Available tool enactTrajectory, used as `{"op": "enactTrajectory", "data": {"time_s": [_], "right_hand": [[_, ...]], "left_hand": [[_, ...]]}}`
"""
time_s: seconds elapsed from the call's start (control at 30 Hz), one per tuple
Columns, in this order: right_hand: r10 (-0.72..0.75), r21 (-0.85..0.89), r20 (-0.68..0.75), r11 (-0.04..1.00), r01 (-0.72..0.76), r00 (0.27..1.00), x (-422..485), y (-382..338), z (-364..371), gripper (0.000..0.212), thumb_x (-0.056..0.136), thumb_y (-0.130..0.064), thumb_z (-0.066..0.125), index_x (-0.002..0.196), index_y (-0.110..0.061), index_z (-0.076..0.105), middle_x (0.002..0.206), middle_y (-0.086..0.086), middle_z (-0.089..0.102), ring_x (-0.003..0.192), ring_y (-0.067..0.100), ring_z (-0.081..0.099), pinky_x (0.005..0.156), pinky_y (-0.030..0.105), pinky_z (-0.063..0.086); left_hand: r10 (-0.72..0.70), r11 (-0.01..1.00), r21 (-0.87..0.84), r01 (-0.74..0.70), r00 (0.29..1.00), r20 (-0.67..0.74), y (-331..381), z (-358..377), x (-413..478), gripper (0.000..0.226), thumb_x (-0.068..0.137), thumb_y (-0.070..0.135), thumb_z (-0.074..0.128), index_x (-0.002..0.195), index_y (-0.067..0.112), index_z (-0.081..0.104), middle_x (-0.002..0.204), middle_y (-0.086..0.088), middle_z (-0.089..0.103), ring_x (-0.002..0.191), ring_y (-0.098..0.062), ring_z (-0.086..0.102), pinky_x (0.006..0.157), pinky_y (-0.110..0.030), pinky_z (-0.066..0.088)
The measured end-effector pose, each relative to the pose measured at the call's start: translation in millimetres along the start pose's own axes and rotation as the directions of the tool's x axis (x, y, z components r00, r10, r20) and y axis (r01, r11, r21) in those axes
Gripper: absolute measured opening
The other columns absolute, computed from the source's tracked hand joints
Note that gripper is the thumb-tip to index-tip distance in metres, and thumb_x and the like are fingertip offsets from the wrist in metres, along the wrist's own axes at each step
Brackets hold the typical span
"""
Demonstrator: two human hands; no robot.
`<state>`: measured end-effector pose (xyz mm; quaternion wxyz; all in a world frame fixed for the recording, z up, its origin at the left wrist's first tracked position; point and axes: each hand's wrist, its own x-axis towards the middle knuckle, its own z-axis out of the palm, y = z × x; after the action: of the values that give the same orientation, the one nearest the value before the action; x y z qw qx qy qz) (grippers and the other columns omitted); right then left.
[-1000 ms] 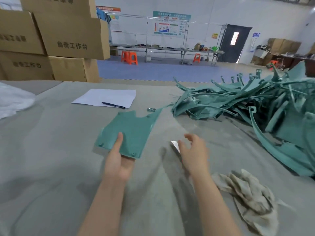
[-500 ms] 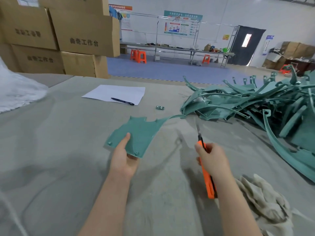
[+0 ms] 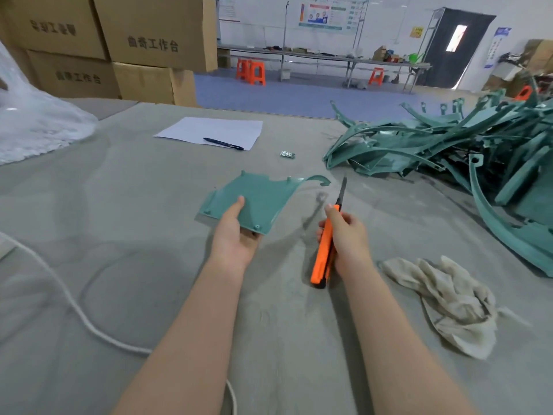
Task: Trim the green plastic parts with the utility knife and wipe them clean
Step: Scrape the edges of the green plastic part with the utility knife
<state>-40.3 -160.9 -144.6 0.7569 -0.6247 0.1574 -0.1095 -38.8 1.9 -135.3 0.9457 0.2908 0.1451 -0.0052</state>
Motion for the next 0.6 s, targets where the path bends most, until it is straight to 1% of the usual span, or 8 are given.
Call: {"op": "enactTrajectory", "data": {"time_s": [0.1,0.17,0.2,0.27,0.3,0.37,0.43,0.6], "right_hand": [[-0.091,-0.065,-0.085,0.994,0.086,0.992,3.5,-0.8,-8.6,0.021,0.092,-0.030,0.063,0.087,-0.013,0.053,0.065,0.002,0.054,0.043,0.009,0.059,0.057,0.033,0.049],[-0.146,-0.102,-0.149,0.986,0.131,0.978,7.0,-1.8,-14.4,0.021,0.092,-0.032,0.063,0.092,-0.014,0.052,0.068,0.001,0.054,0.041,0.008,0.057,0.055,0.031,0.049],[-0.160,-0.089,-0.165,0.985,0.147,0.973,9.1,-2.6,-16.7,0.020,0.093,-0.032,0.062,0.094,-0.015,0.052,0.069,0.003,0.055,0.040,0.009,0.055,0.052,0.029,0.048],[-0.159,-0.035,-0.150,0.987,0.155,0.976,12.4,-4.0,-19.1,0.017,0.096,-0.032,0.057,0.097,-0.017,0.051,0.068,0.006,0.055,0.038,0.010,0.052,0.043,0.024,0.044],[-0.148,-0.014,-0.127,0.989,0.148,0.981,13.3,-4.5,-19.2,0.016,0.097,-0.034,0.054,0.096,-0.019,0.051,0.066,0.007,0.055,0.038,0.011,0.052,0.040,0.023,0.043],[-0.124,0.016,-0.081,0.992,0.126,0.989,14.0,-4.1,-18.5,0.023,0.100,-0.039,0.047,0.089,-0.019,0.050,0.064,0.007,0.055,0.038,0.013,0.051,0.040,0.024,0.041],[-0.114,0.025,-0.062,0.993,0.116,0.992,14.7,-3.6,-18.7,0.028,0.101,-0.039,0.042,0.087,-0.017,0.050,0.062,0.007,0.054,0.038,0.014,0.049,0.040,0.024,0.039],[-0.112,0.004,-0.090,0.994,0.113,0.990,17.1,-3.1,-23.1,0.027,0.102,-0.037,0.042,0.089,-0.015,0.051,0.063,0.006,0.055,0.039,0.012,0.049,0.039,0.023,0.038]], "left_hand": [[-0.013,0.998,0.058,0.012,1.000,0.011,9.2,-3.1,2.1,0.009,0.095,0.014,0.055,0.094,0.013,0.064,0.076,-0.002,0.075,0.067,-0.016,0.071,0.059,-0.026,0.057],[-0.001,0.998,0.055,0.001,1.000,-0.005,18.3,-7.8,3.7,0.008,0.092,0.012,0.056,0.091,0.014,0.064,0.072,-0.002,0.074,0.061,-0.015,0.071,0.056,-0.024,0.056],[0.002,0.999,0.041,-0.002,1.000,-0.009,21.5,-9.9,4.0,0.008,0.091,0.012,0.057,0.089,0.014,0.064,0.071,-0.001,0.073,0.059,-0.015,0.070,0.058,-0.024,0.056],[-0.003,1.000,0.020,0.003,1.000,0.004,23.4,-12.9,3.5,0.007,0.088,0.011,0.058,0.087,0.015,0.064,0.073,0.000,0.073,0.060,-0.015,0.070,0.064,-0.025,0.054],[-0.007,1.000,0.021,0.007,1.000,0.012,22.8,-13.8,3.0,0.007,0.088,0.011,0.059,0.087,0.015,0.064,0.074,0.000,0.073,0.061,-0.015,0.070,0.064,-0.024,0.054],[-0.003,0.999,0.055,0.002,1.000,0.024,21.3,-15.1,2.1,0.007,0.087,0.011,0.060,0.086,0.015,0.066,0.075,0.000,0.074,0.062,-0.015,0.070,0.059,-0.022,0.056],[0.009,0.994,0.105,-0.013,0.999,0.033,21.7,-15.0,1.4,0.008,0.087,0.012,0.060,0.084,0.015,0.066,0.074,-0.001,0.073,0.061,-0.015,0.070,0.056,-0.023,0.056],[0.028,0.991,0.130,-0.032,0.999,0.031,26.1,-17.6,2.5,0.007,0.086,0.013,0.061,0.084,0.017,0.066,0.072,0.000,0.072,0.059,-0.015,0.069,0.054,-0.021,0.055]]}}
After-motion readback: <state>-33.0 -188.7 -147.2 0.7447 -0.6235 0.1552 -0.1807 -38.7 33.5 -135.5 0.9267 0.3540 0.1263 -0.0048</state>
